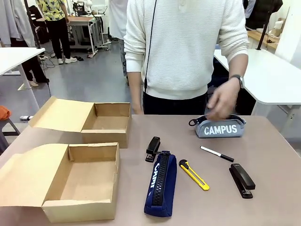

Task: Place items inside the box.
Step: Pick up a Pencil pouch or Stapler and place it inside the Mailer Box closest to the robot.

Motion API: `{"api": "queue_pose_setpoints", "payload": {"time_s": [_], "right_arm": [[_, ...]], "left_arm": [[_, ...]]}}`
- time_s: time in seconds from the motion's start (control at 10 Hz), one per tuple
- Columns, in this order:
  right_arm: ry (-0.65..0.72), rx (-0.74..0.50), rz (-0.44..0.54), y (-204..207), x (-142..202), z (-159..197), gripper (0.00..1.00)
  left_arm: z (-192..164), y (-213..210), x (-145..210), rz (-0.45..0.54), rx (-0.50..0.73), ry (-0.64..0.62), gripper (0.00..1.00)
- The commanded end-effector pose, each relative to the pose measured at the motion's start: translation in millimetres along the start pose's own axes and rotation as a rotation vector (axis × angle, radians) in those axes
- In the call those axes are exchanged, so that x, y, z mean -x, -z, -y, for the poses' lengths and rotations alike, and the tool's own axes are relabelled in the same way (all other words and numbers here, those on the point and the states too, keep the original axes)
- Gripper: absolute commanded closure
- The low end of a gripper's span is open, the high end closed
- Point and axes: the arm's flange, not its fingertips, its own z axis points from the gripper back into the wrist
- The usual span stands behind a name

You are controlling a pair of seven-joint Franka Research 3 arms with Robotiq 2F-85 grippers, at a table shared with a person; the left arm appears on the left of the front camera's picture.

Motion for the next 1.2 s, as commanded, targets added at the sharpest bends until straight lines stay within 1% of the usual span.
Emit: {"api": "queue_pose_setpoints", "payload": {"time_s": [0.0,0.1,0.2,0.3,0.4,0.5,0.6,0.7,1.0,1.1], "right_arm": [[-0.322,0.073,-0.350,88.7,-25.6,-17.2,0.00],[-0.303,0.087,-0.382,102.2,-34.4,-15.0,0.00],[-0.274,0.067,-0.345,87.2,-40.8,-8.5,0.00],[-0.263,0.032,-0.304,47.0,-36.6,2.0,0.00],[-0.275,-0.008,-0.282,7.2,-24.5,12.1,0.00],[-0.261,-0.014,-0.220,-21.7,-9.4,21.1,0.00],[-0.274,-0.037,-0.136,-39.1,0.5,27.1,0.00],[-0.244,0.027,-0.267,12.9,-20.5,14.7,0.00],[-0.244,0.027,-0.267,12.9,-20.5,14.7,0.00],[-0.240,0.014,-0.256,-1.1,-12.1,16.8,0.00]], "left_arm": [[1.6,-1.0,-1.5,0.003,0.018,0.022,0.00],[1.6,-1.0,-1.5,0.003,0.018,0.022,0.00],[1.6,-1.0,-1.5,0.003,0.018,0.022,0.00],[1.6,-1.0,-1.5,0.003,0.018,0.022,0.00],[1.6,-1.0,-1.5,0.003,0.018,0.022,0.00],[1.6,-1.0,-1.5,0.003,0.018,0.022,0.00],[1.6,-1.0,-1.5,0.003,0.018,0.022,0.00],[1.6,-1.0,-1.5,0.003,0.018,0.022,0.00],[1.6,-1.0,-1.5,0.003,0.018,0.022,0.00],[1.6,-1.0,-1.5,0.003,0.018,0.022,0.00]]}}
